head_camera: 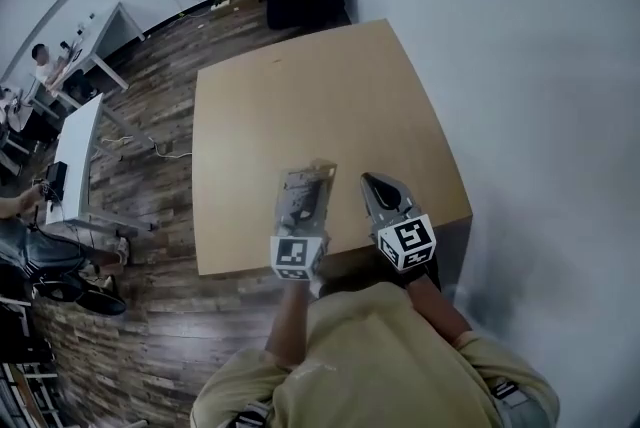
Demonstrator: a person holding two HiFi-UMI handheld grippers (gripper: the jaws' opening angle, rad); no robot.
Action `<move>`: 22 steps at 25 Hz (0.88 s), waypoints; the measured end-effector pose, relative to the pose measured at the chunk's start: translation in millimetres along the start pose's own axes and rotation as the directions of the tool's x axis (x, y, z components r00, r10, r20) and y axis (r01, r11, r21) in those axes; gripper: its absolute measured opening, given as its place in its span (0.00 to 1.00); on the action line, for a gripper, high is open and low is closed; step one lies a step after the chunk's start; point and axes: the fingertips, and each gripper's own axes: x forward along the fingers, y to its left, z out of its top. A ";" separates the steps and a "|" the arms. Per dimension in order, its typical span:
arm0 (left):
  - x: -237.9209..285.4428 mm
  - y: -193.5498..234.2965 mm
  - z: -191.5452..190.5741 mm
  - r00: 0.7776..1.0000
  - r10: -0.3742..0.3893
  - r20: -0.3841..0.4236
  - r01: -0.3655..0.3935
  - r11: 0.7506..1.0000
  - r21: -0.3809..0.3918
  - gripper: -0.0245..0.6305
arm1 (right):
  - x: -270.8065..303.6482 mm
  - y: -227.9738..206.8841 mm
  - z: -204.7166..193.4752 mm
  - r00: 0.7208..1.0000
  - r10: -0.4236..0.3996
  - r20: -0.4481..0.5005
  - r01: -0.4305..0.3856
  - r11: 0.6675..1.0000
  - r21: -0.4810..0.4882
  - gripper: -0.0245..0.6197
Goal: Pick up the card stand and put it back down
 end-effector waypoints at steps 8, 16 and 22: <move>71.2 -119.7 -46.4 0.975 -0.187 -0.120 0.189 0.982 0.009 0.12 | -100.9 -103.8 -52.6 0.981 -0.176 -0.076 0.184 0.977 0.104 0.05; 147.0 -150.8 -107.9 0.909 -0.321 -0.265 0.337 0.941 0.015 0.12 | -120.4 -161.2 -90.3 0.953 -0.260 -0.158 0.284 0.946 0.155 0.05; 230.9 -135.4 -144.9 0.851 -0.401 -0.339 0.428 0.904 0.005 0.12 | -80.9 -211.2 -111.3 0.938 -0.255 -0.235 0.298 0.939 0.171 0.05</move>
